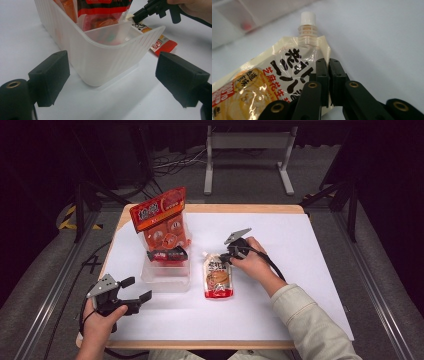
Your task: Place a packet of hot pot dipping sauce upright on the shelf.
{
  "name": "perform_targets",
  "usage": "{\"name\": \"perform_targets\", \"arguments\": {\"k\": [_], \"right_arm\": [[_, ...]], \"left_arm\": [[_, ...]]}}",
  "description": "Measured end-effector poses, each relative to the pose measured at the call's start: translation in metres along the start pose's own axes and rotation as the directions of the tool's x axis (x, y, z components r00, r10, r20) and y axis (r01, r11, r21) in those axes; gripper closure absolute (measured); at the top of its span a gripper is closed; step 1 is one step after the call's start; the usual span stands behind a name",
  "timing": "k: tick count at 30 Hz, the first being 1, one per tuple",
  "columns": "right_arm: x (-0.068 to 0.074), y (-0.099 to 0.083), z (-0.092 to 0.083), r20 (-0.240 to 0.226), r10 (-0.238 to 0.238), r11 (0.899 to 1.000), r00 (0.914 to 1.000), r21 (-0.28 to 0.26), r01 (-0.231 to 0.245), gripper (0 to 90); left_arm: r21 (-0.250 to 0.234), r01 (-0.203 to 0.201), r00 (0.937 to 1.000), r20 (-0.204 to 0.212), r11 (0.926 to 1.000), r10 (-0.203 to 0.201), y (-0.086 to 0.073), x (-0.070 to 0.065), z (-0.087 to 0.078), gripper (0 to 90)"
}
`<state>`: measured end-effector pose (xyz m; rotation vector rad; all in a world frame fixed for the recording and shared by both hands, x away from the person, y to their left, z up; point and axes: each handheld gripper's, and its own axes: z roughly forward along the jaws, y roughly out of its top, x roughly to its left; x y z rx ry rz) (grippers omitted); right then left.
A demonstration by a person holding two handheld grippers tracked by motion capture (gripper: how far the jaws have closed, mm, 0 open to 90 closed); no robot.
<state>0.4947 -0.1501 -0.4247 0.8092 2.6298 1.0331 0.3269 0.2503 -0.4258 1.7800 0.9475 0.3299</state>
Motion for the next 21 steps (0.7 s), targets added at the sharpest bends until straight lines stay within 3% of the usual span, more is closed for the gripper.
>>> {"name": "perform_targets", "arguments": {"k": [8, 14, 21], "right_arm": [[0.004, 0.008, -0.025, -0.020, -0.009, 0.997, 0.9998, -0.076, 0.008, 88.1], [0.013, 0.015, -0.054, -0.037, -0.036, 0.990, 0.9987, -0.139, 0.030, 88.3], [0.021, 0.017, -0.084, -0.106, -0.023, 0.976, 0.9941, -0.217, -0.001, 88.6]], "left_arm": [[0.000, 0.000, 1.0000, 0.000, 1.0000, 0.000, 0.001, -0.001, -0.001, 13.0], [0.000, -0.001, 1.0000, 0.000, 1.0000, 0.001, 0.001, -0.002, -0.001, 13.0], [-0.004, -0.006, 1.0000, -0.001, 1.0000, 0.006, 0.001, -0.002, -0.001, 13.0]]}}
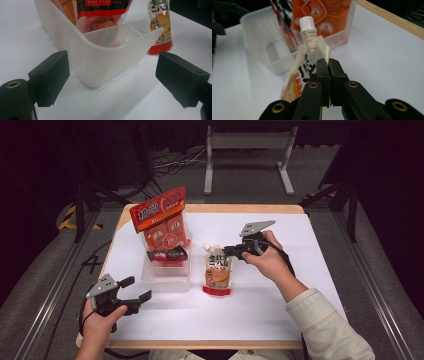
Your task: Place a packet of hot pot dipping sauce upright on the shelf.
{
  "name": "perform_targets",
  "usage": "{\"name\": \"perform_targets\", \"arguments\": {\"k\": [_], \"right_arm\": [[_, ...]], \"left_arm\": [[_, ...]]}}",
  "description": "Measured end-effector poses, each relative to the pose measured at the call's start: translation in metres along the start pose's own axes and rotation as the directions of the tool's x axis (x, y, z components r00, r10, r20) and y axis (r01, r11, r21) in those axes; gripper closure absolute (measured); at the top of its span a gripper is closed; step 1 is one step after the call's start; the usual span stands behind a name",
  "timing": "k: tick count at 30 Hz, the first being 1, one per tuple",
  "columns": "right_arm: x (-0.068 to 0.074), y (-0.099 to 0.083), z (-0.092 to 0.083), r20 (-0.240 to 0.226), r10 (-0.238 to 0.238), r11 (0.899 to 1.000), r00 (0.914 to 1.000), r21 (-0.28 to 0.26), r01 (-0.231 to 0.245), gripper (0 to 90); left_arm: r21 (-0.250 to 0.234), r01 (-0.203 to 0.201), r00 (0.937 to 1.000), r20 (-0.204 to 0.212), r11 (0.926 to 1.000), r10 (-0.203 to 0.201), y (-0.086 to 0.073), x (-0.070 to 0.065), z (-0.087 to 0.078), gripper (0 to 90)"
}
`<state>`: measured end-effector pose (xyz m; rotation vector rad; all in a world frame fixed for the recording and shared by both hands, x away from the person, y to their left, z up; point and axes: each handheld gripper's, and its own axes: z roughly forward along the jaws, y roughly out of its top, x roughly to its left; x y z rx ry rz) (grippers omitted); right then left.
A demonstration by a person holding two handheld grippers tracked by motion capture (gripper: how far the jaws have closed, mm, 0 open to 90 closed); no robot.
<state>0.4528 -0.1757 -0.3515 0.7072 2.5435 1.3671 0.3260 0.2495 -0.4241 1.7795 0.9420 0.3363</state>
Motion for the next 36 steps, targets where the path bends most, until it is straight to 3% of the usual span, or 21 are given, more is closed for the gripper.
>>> {"name": "perform_targets", "arguments": {"k": [9, 15, 20, 36], "right_arm": [[0.011, 0.006, -0.018, -0.086, 0.001, 0.998, 0.9963, -0.057, -0.006, 89.0], [0.011, 0.009, -0.027, -0.090, 0.008, 0.997, 0.9959, -0.079, -0.015, 89.1], [0.008, 0.012, -0.037, -0.125, 0.029, 0.993, 0.9918, -0.113, -0.043, 89.1], [0.011, 0.035, -0.054, -0.169, 0.013, 0.990, 0.9856, -0.134, -0.036, 88.9]], "left_arm": [[-0.001, -0.002, 1.0000, -0.001, 1.0000, 0.002, 0.000, 0.000, 0.000, 13.0], [-0.001, -0.002, 1.0000, -0.004, 1.0000, 0.002, 0.000, 0.000, 0.000, 13.0], [0.002, -0.003, 1.0000, -0.004, 1.0000, 0.003, 0.000, 0.000, 0.000, 13.0], [0.004, -0.004, 1.0000, 0.000, 1.0000, 0.004, 0.000, -0.002, 0.000, 13.0]]}}
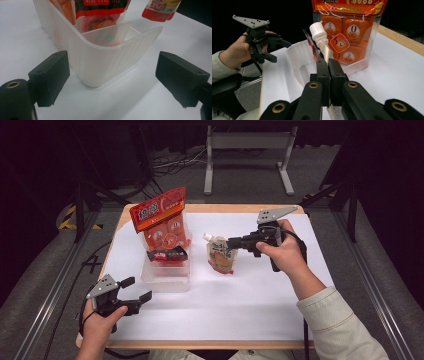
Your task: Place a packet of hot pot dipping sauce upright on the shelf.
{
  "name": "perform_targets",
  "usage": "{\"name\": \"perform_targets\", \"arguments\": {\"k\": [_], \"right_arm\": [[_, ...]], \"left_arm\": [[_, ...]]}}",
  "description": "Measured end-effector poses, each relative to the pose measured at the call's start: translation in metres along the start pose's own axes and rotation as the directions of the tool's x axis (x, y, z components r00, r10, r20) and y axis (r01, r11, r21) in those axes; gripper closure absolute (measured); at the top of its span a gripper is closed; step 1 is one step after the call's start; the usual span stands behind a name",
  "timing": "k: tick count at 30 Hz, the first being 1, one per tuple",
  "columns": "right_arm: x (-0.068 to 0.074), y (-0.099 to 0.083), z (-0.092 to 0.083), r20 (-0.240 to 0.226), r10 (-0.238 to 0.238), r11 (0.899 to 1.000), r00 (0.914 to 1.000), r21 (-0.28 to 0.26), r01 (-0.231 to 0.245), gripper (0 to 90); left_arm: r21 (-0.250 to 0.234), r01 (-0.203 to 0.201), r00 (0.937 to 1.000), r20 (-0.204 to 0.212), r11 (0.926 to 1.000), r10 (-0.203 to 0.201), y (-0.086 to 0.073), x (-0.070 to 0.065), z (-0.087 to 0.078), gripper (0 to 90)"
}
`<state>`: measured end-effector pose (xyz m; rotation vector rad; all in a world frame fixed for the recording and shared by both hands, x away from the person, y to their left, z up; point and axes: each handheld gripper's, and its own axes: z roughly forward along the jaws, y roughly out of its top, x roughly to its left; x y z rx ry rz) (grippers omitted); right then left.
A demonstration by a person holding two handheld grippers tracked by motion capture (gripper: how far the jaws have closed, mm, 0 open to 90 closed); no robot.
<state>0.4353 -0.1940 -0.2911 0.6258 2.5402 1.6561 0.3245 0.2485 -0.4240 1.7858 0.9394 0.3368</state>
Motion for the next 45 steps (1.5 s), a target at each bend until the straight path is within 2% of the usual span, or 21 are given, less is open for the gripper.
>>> {"name": "perform_targets", "arguments": {"k": [5, 13, 19, 24, 31, 45], "right_arm": [[0.002, 0.007, -0.003, -0.018, -0.004, 1.000, 0.9998, -0.008, 0.004, 88.9], [0.008, 0.019, -0.003, -0.036, -0.051, 0.999, 0.9980, -0.009, 0.051, 88.9], [0.009, 0.025, 0.000, -0.047, -0.062, 0.998, 0.9970, -0.008, 0.061, 88.9], [0.013, 0.032, 0.008, -0.072, -0.081, 0.997, 0.9941, -0.006, 0.081, 88.9], [0.019, 0.040, 0.022, -0.099, -0.109, 0.994, 0.9891, -0.003, 0.110, 88.9], [0.028, 0.052, 0.048, -0.141, -0.168, 0.986, 0.9755, -0.042, 0.164, 88.9]], "left_arm": [[0.004, -0.003, 1.0000, 0.002, 1.0000, 0.003, 0.000, 0.000, 0.000, 13.1], [0.002, -0.005, 1.0000, 0.005, 1.0000, 0.005, 0.001, -0.001, 0.001, 13.0], [-0.001, 0.001, 1.0000, 0.005, 1.0000, -0.001, 0.001, -0.001, 0.000, 13.0], [0.003, -0.010, 0.9999, 0.008, 0.9999, 0.010, 0.001, -0.003, 0.001, 12.9], [0.006, -0.004, 1.0000, 0.003, 1.0000, 0.004, -0.001, -0.003, -0.003, 12.9], [0.002, -0.007, 1.0000, 0.003, 1.0000, 0.007, -0.002, -0.002, -0.002, 12.8]]}}
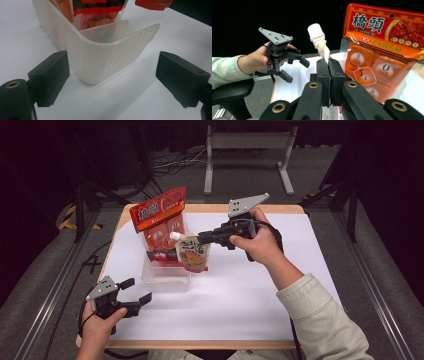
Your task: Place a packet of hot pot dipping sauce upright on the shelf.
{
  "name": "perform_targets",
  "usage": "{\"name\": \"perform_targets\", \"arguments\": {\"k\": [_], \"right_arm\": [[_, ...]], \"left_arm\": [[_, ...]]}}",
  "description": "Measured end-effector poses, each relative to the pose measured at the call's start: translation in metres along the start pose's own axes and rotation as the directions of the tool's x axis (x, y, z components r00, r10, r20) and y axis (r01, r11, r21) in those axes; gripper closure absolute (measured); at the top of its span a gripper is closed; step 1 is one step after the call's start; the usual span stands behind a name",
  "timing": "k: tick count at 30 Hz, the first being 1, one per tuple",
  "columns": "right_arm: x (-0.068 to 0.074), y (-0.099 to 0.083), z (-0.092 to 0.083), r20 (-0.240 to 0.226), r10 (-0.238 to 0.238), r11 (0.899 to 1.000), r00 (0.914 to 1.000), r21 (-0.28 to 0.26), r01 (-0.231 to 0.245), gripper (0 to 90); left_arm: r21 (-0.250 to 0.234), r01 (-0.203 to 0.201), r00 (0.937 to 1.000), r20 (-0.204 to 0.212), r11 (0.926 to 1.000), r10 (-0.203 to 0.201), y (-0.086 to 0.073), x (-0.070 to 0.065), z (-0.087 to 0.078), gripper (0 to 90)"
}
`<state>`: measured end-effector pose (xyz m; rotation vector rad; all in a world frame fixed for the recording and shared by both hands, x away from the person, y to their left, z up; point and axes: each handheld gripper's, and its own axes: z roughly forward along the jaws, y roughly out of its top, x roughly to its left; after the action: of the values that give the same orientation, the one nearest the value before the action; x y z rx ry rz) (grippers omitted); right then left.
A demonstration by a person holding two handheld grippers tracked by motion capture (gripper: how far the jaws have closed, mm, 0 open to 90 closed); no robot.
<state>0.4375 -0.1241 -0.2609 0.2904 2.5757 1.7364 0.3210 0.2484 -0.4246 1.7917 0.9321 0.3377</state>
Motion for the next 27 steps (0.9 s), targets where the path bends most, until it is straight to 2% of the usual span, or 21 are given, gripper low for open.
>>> {"name": "perform_targets", "arguments": {"k": [11, 22, 27], "right_arm": [[-0.001, 0.004, 0.017, -0.025, -0.034, 0.999, 0.9991, -0.006, 0.034, 88.8], [0.000, 0.003, 0.033, -0.013, -0.068, 0.998, 0.9976, -0.003, 0.068, 88.8], [0.000, 0.002, 0.039, -0.024, -0.074, 0.997, 0.9969, -0.013, 0.074, 88.8]], "left_arm": [[0.000, 0.001, 1.0000, 0.004, 1.0000, -0.001, 0.000, 0.001, 0.000, 12.8], [-0.001, 0.001, 1.0000, 0.000, 1.0000, -0.001, 0.000, 0.002, 0.001, 12.8], [0.002, -0.001, 1.0000, 0.002, 1.0000, 0.001, 0.000, 0.001, 0.001, 12.8]]}}
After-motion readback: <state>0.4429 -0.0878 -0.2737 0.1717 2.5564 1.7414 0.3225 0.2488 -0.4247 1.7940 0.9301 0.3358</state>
